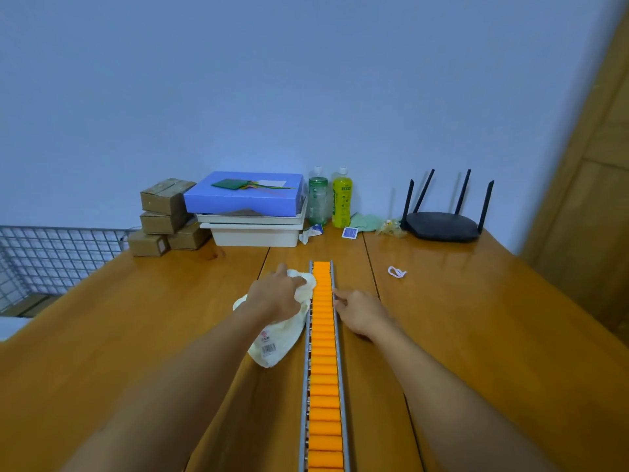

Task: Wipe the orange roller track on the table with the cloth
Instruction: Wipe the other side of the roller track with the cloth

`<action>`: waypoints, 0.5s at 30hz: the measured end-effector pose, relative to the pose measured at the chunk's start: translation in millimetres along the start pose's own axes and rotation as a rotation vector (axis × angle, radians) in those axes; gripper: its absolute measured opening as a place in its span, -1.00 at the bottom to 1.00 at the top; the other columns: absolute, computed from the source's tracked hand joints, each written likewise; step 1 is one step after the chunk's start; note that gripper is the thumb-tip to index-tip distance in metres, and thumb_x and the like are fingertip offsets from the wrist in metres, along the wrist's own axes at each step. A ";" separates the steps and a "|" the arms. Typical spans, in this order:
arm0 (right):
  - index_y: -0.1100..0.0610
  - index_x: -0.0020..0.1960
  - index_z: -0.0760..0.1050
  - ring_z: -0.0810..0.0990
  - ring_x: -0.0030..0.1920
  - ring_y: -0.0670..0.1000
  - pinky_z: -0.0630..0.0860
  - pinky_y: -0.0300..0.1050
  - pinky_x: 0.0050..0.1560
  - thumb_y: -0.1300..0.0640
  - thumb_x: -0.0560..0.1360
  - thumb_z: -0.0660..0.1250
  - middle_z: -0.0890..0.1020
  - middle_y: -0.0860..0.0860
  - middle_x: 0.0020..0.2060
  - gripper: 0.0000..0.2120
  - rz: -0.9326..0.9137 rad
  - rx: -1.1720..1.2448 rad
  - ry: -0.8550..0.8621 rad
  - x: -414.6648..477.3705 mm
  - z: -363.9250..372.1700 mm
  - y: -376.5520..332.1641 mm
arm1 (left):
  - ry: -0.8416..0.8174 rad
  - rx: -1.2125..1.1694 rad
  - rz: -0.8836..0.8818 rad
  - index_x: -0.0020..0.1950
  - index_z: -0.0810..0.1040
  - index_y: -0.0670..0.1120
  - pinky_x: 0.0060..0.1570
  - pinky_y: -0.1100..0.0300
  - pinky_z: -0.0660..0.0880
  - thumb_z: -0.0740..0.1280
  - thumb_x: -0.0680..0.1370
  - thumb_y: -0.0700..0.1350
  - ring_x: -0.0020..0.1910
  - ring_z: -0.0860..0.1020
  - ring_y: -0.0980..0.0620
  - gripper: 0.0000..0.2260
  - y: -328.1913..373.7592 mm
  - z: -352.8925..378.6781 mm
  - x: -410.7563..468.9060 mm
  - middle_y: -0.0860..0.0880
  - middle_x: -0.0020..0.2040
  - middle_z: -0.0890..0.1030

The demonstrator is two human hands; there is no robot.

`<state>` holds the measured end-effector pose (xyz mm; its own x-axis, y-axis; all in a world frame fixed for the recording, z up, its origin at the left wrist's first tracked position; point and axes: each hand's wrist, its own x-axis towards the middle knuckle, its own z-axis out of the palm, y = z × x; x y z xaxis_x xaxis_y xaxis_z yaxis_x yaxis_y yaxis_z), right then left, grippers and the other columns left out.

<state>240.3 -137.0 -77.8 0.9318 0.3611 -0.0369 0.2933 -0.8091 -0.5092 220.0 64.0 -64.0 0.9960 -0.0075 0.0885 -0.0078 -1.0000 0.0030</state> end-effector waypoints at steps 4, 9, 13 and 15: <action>-0.12 0.23 0.59 0.62 -0.05 0.02 0.62 0.06 0.01 -0.02 0.65 0.15 0.66 -0.02 -0.01 -0.72 0.035 0.029 0.039 -18.2 1.8 -10.2 | -0.007 0.000 0.025 0.58 0.31 0.15 0.14 0.00 0.58 0.30 0.61 0.00 0.28 0.50 -0.15 -0.47 2.1 -3.4 -21.8 -0.13 0.47 0.34; -0.02 0.09 0.66 0.64 -0.17 0.04 0.64 0.00 -0.10 0.02 0.61 0.22 0.68 -0.01 -0.12 -0.77 0.054 0.049 0.058 -43.0 3.2 -18.3 | 0.016 0.027 0.050 0.58 0.31 0.14 0.06 0.07 0.59 0.30 0.61 0.02 0.20 0.52 -0.13 -0.48 7.3 -6.3 -50.1 -0.12 0.42 0.37; 0.03 0.17 0.64 0.65 -0.15 0.04 0.65 0.01 -0.06 0.08 0.62 0.23 0.68 0.00 -0.10 -0.76 0.078 0.068 0.066 -63.8 9.7 -21.8 | 0.019 0.028 0.057 0.58 0.31 0.14 0.04 0.09 0.57 0.30 0.61 0.03 0.22 0.52 -0.13 -0.47 11.7 -8.2 -73.9 -0.13 0.44 0.36; 0.01 0.15 0.64 0.66 -0.17 0.03 0.65 0.01 -0.07 0.09 0.62 0.22 0.68 -0.01 -0.14 -0.76 0.083 0.077 0.069 -74.9 13.2 -23.2 | 0.017 0.019 0.056 0.59 0.30 0.14 0.05 0.08 0.58 0.31 0.61 0.01 0.25 0.51 -0.13 -0.46 14.3 -9.6 -86.3 -0.13 0.46 0.35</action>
<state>160.9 -139.1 -74.5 0.9654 0.2595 -0.0239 0.1999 -0.7961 -0.5712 133.0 50.3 -62.0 0.9925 -0.0632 0.1049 -0.0613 -0.9979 -0.0211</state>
